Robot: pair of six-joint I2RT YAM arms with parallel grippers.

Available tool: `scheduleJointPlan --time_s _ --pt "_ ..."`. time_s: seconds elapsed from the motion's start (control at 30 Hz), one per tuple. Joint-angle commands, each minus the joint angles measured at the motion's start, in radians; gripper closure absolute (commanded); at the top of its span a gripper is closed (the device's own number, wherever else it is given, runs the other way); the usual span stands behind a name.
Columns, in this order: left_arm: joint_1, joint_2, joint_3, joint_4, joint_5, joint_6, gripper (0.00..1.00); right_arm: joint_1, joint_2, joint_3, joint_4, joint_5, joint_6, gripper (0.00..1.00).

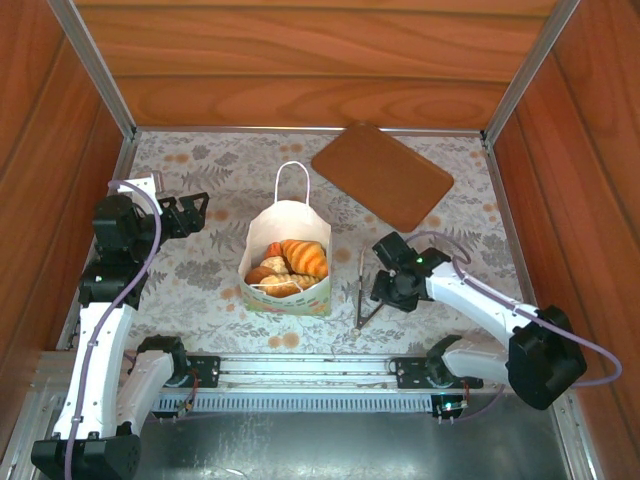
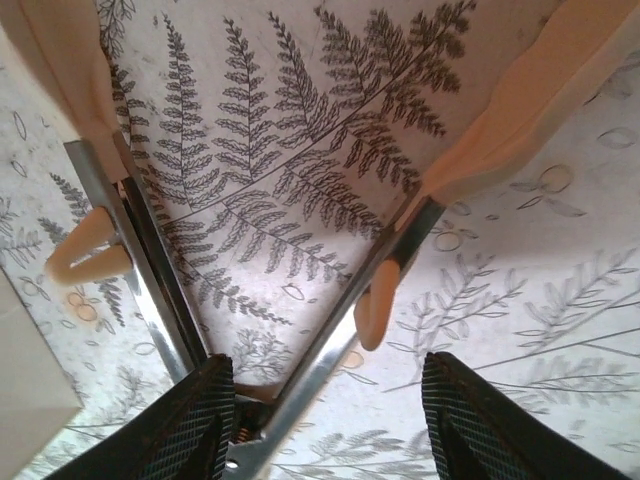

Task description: Take the fake bread out of the paper bag

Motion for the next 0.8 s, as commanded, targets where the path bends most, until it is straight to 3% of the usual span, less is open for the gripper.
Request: scheduleJointPlan --time_s 0.0,0.17,0.3,0.4,0.63,0.77 --pt "0.005 -0.01 0.01 -0.013 -0.004 0.008 0.09 -0.004 -0.004 -0.05 0.084 -0.044 0.129 0.47" --pt "0.006 -0.015 0.004 -0.012 -0.01 0.01 0.09 -0.004 0.055 -0.064 0.101 -0.046 0.122 0.56" --pt "0.006 -0.012 0.012 -0.013 -0.005 0.008 0.09 -0.015 0.062 -0.036 0.036 0.051 0.081 0.73" --pt "0.005 -0.013 0.016 -0.014 -0.003 0.007 0.09 -0.087 0.041 -0.041 0.007 0.096 0.009 0.82" --pt "0.006 -0.018 0.015 -0.013 -0.011 0.014 0.09 -0.315 -0.039 -0.042 -0.027 0.105 -0.187 0.86" --pt "0.006 -0.012 0.016 -0.015 -0.003 0.016 0.09 -0.388 -0.028 0.02 -0.074 0.135 -0.221 0.86"
